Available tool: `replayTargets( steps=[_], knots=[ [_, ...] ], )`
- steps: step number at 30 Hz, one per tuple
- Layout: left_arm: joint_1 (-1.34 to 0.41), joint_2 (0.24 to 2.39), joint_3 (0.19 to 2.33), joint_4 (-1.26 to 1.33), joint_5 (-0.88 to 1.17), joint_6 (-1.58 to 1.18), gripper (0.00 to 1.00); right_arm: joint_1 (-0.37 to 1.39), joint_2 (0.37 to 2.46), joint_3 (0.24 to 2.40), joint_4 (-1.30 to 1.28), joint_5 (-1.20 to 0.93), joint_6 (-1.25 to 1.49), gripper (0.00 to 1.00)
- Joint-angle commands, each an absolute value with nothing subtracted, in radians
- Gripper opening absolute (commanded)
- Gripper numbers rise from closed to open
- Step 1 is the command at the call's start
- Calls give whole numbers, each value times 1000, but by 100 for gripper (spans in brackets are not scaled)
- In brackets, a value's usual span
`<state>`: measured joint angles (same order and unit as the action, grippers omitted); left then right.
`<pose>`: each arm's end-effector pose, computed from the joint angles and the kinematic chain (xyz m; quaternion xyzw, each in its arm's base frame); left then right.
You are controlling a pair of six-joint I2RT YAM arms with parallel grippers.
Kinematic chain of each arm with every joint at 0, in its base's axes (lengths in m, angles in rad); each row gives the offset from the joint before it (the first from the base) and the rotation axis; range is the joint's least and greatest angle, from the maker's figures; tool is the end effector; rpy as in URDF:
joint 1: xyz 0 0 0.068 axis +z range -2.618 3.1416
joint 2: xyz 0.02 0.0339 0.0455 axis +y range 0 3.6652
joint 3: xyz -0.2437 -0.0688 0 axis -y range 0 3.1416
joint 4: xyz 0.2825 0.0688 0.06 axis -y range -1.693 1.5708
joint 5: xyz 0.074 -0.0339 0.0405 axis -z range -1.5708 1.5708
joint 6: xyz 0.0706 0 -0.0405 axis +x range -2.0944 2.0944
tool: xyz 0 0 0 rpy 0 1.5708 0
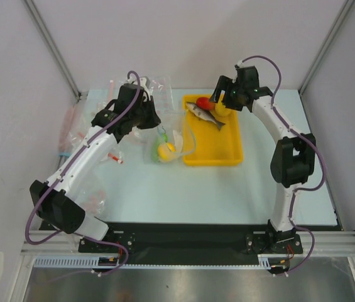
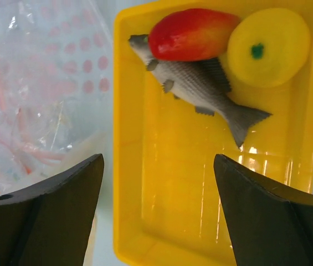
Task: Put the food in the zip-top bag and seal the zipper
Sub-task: Pick up the fake fruit from the bin.
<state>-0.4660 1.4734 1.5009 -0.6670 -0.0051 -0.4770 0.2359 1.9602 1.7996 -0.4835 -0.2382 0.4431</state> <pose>0.3513 -0.1763 0.3375 -0.0061 0.8935 -0.2019 0.4010 0.4969 0.1366 0.2674 0.0390 0.8890 0.2480 0.3831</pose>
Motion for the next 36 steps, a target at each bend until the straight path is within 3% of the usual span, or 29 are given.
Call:
replayTargets(
  steps=[1, 21, 26, 36],
  knots=[
    [-462, 1440, 1554, -693, -18, -431, 0, 229, 2022, 1950, -572, -98, 400, 88],
    [-462, 1417, 1554, -701, 57, -426, 0, 233, 2279, 2040, -377, 84, 140, 93],
    [-462, 1419, 1562, -701, 49, -422, 0, 233, 2419, 2204, -495, 95, 163, 91],
    [-460, 1433, 1580, -696, 40, -414, 0, 233, 2488, 2324, -580, 81, 218, 86]
  ],
)
